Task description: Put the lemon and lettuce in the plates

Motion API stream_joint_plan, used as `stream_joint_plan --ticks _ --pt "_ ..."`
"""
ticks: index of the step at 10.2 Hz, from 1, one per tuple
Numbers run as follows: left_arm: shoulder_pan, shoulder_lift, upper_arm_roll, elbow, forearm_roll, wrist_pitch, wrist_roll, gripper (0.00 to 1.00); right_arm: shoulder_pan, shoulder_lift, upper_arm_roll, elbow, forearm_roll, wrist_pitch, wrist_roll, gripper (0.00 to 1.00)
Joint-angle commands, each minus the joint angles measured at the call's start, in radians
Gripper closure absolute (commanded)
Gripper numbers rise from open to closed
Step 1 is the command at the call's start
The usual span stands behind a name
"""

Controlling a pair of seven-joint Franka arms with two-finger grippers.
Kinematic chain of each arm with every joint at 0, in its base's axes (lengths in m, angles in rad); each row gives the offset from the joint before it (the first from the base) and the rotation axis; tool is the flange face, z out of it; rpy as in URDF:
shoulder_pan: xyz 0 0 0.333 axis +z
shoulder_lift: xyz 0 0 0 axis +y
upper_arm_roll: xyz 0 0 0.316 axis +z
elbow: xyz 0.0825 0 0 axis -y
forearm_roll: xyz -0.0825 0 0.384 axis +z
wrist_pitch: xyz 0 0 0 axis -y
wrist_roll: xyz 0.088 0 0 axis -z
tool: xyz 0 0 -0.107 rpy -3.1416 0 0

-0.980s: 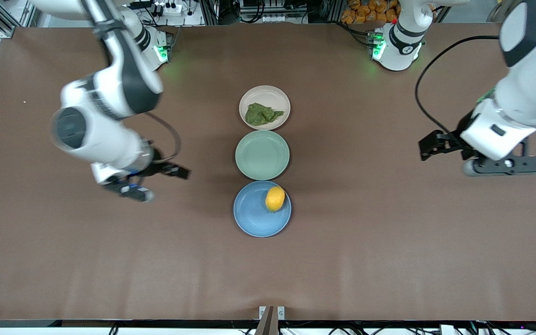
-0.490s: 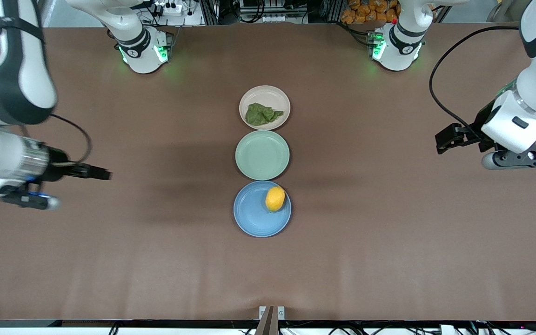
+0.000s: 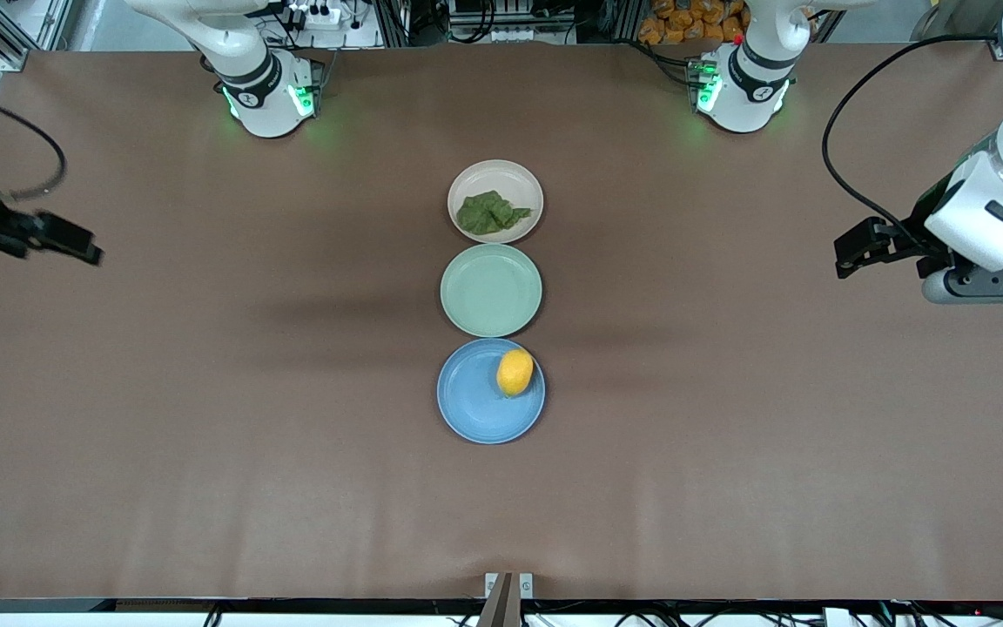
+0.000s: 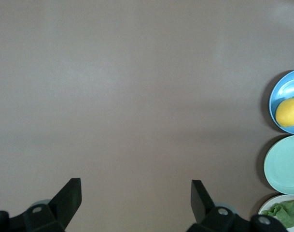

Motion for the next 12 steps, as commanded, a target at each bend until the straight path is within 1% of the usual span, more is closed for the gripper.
stream_joint_plan --ticks 1,2,3,4,6,8,12 --pt "0.006 -0.079 -0.007 -0.089 0.008 0.013 0.02 0.0 -0.044 -0.057 0.058 -0.053 -0.023 0.045 -0.078 0.0" --pt "0.007 -0.108 -0.009 -0.135 0.007 0.045 0.019 0.0 -0.072 -0.073 0.087 -0.08 -0.026 0.07 -0.078 0.0" --pt "0.006 -0.12 -0.007 -0.157 0.007 0.062 0.019 0.0 -0.086 -0.096 0.09 -0.125 -0.02 0.093 -0.08 0.0" --pt "0.006 -0.119 -0.007 -0.156 0.008 0.062 0.019 0.0 -0.079 -0.109 0.09 -0.148 -0.019 0.117 -0.08 0.0" --pt "0.012 -0.116 -0.002 -0.15 0.008 0.061 0.028 0.0 -0.083 -0.101 0.092 -0.154 -0.013 0.163 -0.08 0.0" --pt "0.012 -0.114 -0.001 -0.147 0.011 0.062 0.029 0.0 -0.091 -0.101 0.09 -0.174 -0.012 0.168 -0.078 0.0" --pt "0.011 -0.11 0.001 -0.137 0.019 0.061 0.062 0.0 -0.068 -0.087 0.09 -0.168 -0.013 0.16 -0.064 0.0"
